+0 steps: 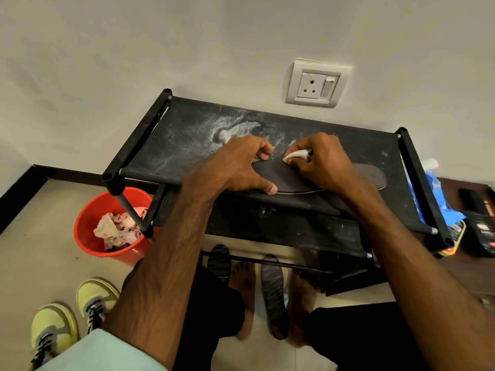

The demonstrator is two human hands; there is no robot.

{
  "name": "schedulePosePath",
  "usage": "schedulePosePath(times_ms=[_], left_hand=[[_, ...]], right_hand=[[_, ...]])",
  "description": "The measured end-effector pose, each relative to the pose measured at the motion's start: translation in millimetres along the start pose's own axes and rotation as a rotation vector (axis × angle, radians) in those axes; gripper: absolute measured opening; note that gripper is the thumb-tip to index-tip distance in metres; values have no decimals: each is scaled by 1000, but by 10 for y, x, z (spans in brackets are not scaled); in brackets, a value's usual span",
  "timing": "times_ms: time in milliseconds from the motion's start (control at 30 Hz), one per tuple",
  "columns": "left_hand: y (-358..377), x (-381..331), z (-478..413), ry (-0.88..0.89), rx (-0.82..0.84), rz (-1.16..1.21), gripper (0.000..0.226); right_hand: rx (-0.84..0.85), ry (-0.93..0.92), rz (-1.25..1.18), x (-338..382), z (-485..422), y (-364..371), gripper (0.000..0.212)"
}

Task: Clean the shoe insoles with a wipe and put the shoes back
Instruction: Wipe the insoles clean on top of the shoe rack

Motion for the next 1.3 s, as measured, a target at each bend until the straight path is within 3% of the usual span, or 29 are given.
schedulePosePath(times_ms=[167, 500, 767, 1000, 1300], left_hand=[[-13, -18, 19, -17, 0, 15, 85], [-14, -49, 35, -24, -6, 1, 83], [-15, -19, 34, -43, 8, 58, 85], [-24, -14, 48, -50, 15, 62, 84], [-7, -10, 50, -64, 22, 70, 100]], right_hand=[[153, -175, -47, 209, 181, -33, 17], [273, -204, -118, 221, 467, -128, 16], [98, -156, -77, 159, 232, -19, 16], [-150, 86, 11, 77, -31, 43, 17], [-69, -115, -12, 236, 36, 60, 19]])
Point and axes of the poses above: each hand's wrist, its own z-axis away from the middle knuckle, its own y-axis out of the palm, x = y × z, the point moved 6 cm from there along -z, towards the middle knuckle, and after that the axes turned 3 degrees about z, right-handed, at the moved point
